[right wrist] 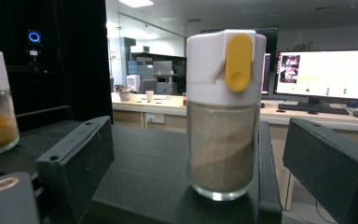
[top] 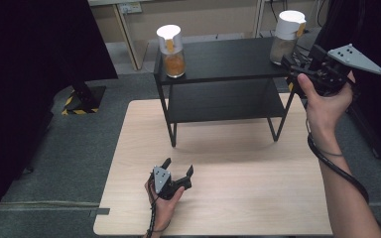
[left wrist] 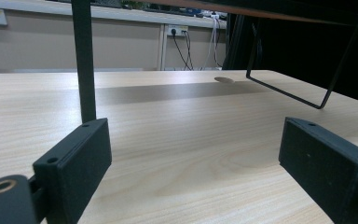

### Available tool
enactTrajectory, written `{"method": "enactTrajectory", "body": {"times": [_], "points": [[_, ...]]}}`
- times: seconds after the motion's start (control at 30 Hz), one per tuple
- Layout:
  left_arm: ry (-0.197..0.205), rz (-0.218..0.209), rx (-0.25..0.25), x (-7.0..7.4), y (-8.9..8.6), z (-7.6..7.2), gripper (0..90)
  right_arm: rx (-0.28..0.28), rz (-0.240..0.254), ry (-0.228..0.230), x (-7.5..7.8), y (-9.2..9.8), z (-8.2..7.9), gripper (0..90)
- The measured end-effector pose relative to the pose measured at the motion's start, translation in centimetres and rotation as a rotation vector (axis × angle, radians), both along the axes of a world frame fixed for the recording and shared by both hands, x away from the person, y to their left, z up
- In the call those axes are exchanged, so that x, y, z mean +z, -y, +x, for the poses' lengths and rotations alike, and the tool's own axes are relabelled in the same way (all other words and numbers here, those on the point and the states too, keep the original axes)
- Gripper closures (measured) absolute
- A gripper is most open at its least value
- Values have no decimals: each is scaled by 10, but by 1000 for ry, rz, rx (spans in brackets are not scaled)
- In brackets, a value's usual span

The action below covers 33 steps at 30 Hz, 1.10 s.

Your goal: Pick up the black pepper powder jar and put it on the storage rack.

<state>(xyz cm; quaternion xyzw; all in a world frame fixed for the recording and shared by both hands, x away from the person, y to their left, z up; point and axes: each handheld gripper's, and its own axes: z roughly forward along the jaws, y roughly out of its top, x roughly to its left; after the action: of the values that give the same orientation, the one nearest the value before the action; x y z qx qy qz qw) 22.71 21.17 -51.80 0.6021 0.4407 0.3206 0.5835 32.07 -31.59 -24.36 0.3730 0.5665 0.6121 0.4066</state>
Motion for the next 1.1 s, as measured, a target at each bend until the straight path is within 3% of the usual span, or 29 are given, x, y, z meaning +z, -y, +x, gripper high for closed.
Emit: {"method": "enactTrajectory", "body": {"times": [0.57, 1.1], "points": [[0, 2, 1, 0, 0, 0, 88, 44, -21, -16, -30, 3, -25, 86], [1, 3, 1, 0, 0, 0, 88, 63, -36, -63, -60, 2, -39, 85]]}}
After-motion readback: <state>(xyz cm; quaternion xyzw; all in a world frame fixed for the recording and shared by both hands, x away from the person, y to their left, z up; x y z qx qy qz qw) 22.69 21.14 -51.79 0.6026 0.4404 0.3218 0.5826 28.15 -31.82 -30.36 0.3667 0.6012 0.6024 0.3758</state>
